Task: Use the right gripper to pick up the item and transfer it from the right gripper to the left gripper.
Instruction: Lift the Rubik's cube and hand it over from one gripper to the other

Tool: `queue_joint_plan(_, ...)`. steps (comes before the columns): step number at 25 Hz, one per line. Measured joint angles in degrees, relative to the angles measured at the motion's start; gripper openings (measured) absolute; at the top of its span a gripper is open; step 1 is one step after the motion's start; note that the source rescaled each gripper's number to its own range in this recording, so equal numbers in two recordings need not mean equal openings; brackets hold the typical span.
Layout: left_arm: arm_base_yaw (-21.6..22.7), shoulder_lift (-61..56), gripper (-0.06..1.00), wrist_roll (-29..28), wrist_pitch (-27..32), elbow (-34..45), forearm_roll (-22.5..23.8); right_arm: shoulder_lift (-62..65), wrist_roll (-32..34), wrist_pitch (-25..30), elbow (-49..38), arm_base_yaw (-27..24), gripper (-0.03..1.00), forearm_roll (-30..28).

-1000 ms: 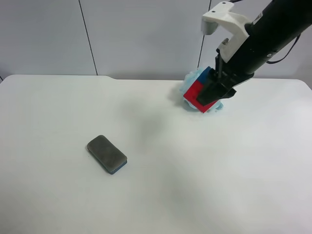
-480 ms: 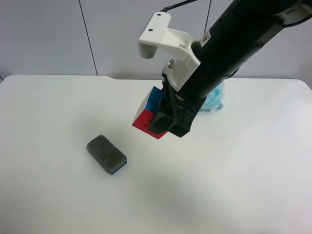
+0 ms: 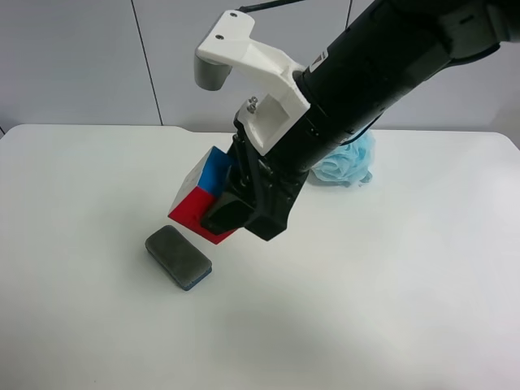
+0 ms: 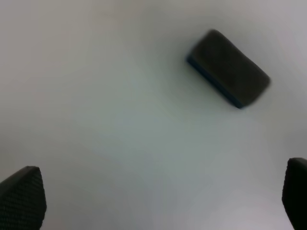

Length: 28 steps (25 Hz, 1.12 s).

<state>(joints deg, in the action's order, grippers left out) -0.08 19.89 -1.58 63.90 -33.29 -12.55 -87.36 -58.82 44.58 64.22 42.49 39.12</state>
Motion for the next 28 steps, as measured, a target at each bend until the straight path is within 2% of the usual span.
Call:
queue_joint_plan(8,0.0,17.79,1.0,4.27,2.99,-7.08,-12.71,0.0,-3.2,0.49,0.0,0.04,0.0,2.66)
queue_joint_plan(14,0.0,25.91,1.0,5.0,3.19,-11.07,-18.53,0.0,-4.88,-0.6,0.0,1.39,0.0,3.59)
queue_joint_plan(23,0.0,31.97,1.0,7.34,3.2,-11.78,-27.73,0.0,-5.38,-5.77,-0.04,5.28,0.0,2.12)
queue_joint_plan(28,0.0,32.85,1.0,7.75,3.13,-11.78,-30.13,0.0,-5.64,-6.64,-0.04,5.33,0.0,2.12)
